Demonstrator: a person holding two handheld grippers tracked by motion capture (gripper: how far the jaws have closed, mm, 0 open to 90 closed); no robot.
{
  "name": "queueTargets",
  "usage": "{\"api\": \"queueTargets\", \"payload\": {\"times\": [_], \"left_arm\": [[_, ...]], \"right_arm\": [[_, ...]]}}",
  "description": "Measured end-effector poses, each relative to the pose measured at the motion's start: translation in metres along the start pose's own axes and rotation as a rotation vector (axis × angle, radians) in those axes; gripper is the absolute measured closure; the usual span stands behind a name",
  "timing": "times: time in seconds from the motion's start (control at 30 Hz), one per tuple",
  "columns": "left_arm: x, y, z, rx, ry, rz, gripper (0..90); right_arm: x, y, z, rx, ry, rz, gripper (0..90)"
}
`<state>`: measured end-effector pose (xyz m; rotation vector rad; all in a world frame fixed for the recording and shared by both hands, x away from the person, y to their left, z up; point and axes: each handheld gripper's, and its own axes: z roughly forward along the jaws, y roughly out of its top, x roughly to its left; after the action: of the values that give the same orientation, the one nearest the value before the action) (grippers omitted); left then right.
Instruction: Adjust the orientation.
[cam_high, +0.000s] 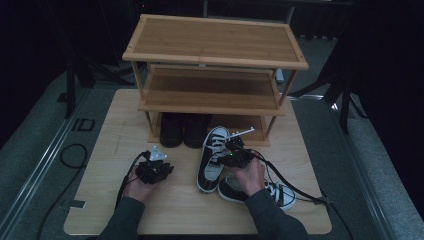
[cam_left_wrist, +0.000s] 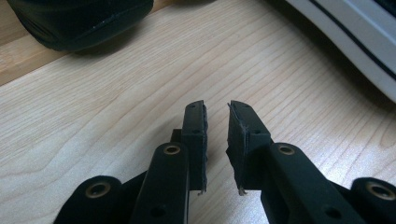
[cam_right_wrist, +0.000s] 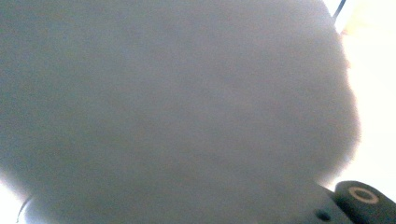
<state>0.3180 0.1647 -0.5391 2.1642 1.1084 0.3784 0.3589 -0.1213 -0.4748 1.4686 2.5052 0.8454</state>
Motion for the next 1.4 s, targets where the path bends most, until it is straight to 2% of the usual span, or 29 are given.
{"api": "queueTargets", "payload": {"times": [0.2, 0.47, 0.8, 1.17, 1.4], "left_arm": [[0.000, 0.000, 0.000, 0.000, 0.000, 0.001, 76.8], [0.001, 0.000, -0.001, -0.001, 0.001, 0.001, 76.8], [0.000, 0.000, -0.001, 0.000, -0.001, 0.001, 76.8], [0.000, 0.000, 0.000, 0.003, -0.001, 0.000, 76.7], [0.000, 0.000, 0.000, 0.007, -0.002, 0.003, 76.8]], "right_arm": [[0.007, 0.006, -0.014, -0.033, -0.028, -0.031, 85.1], [0.016, 0.011, -0.022, -0.047, -0.054, -0.063, 85.2], [0.013, 0.011, -0.035, -0.076, -0.060, -0.046, 85.2], [0.011, 0.012, -0.053, -0.100, -0.052, -0.050, 85.1], [0.016, 0.011, -0.056, -0.101, -0.040, -0.067, 85.2]]}}
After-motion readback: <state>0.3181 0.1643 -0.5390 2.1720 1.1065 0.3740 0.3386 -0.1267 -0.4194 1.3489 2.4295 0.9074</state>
